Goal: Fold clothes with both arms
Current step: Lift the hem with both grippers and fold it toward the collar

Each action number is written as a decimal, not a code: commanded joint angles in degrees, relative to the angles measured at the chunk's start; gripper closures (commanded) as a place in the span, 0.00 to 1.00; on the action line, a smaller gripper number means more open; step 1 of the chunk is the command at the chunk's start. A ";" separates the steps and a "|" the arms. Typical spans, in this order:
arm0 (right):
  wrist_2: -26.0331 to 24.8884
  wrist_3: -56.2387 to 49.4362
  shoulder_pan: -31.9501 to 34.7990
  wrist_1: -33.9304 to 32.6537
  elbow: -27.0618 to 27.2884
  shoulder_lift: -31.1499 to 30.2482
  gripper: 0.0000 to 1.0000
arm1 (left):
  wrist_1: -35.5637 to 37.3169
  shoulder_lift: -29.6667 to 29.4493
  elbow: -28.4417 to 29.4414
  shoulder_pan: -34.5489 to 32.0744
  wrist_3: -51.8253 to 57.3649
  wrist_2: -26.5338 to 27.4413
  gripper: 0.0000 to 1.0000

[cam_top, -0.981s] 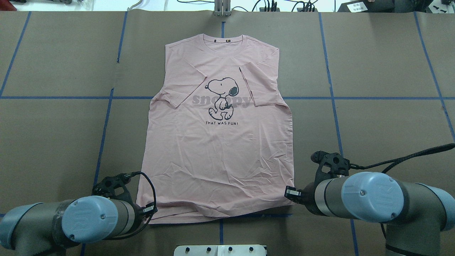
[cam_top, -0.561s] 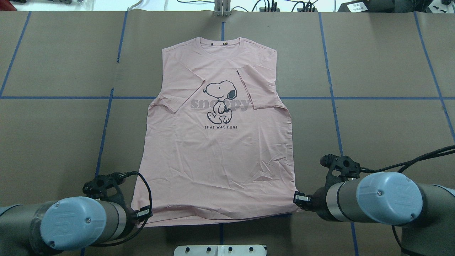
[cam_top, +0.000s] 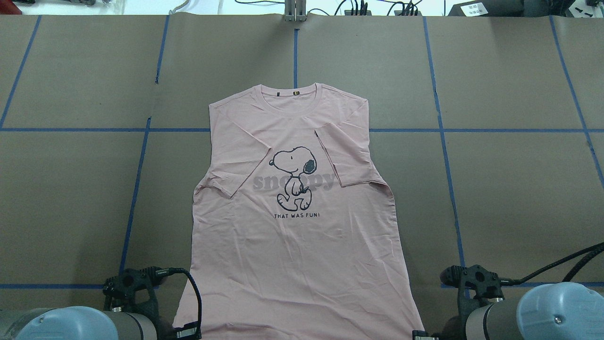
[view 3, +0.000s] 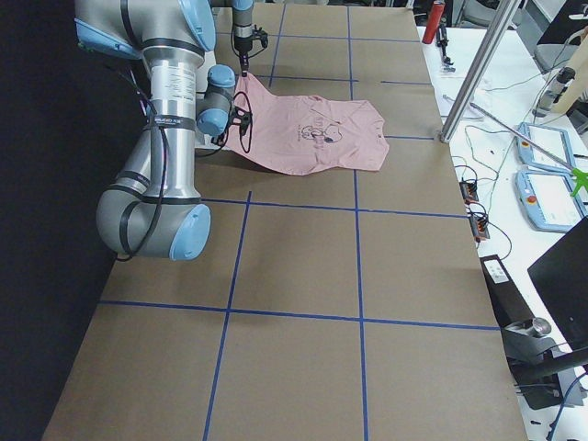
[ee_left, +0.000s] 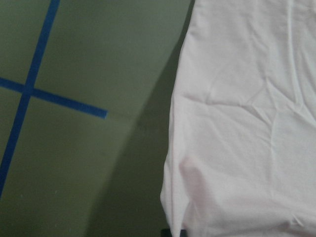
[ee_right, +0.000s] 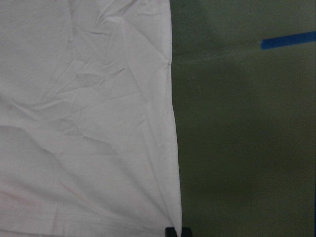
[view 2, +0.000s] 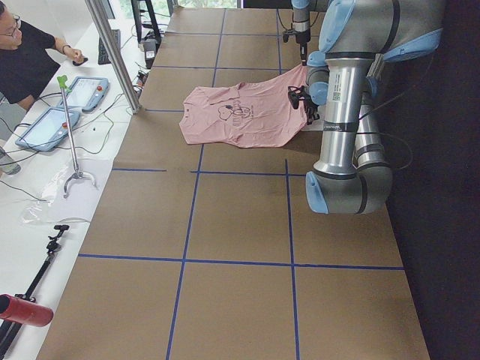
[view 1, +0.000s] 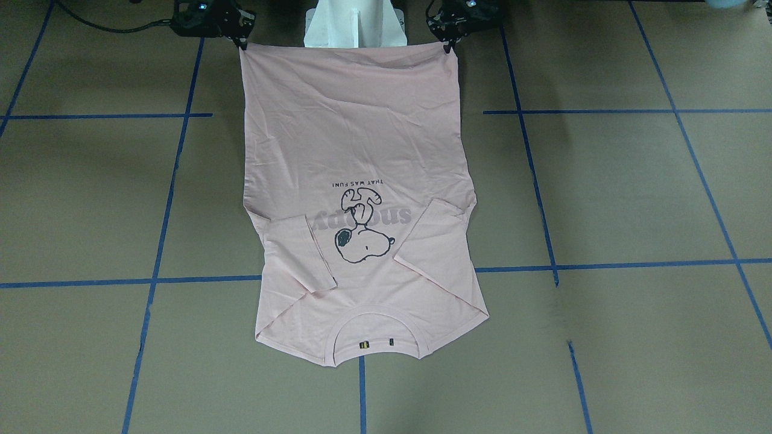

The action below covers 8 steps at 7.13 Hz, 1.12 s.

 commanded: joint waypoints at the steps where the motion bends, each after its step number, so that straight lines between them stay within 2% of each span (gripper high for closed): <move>1: 1.17 -0.25 4.25 0.08 1.05 0.40 1.00 | 1.47 -0.61 -2.26 -0.04 0.31 -0.36 1.00; 2: 0.91 -2.51 7.94 0.08 -0.17 1.71 1.00 | 1.47 -1.58 -1.40 -1.26 0.48 -0.19 1.00; 4: 1.34 -10.34 18.92 -0.09 -7.26 9.69 1.00 | 1.47 -3.07 -0.17 -9.75 8.79 -0.28 1.00; 6: 0.74 -19.19 28.07 0.52 -16.56 17.86 1.00 | 1.12 -6.23 6.05 -18.19 15.66 -0.45 1.00; 7: 0.82 -20.63 31.85 0.61 -23.67 24.68 1.00 | 0.77 -9.20 10.87 -21.97 17.69 -0.37 1.00; 8: 0.82 -20.99 33.97 0.70 -28.52 28.66 1.00 | -0.27 -12.28 16.31 -24.80 19.10 -0.36 1.00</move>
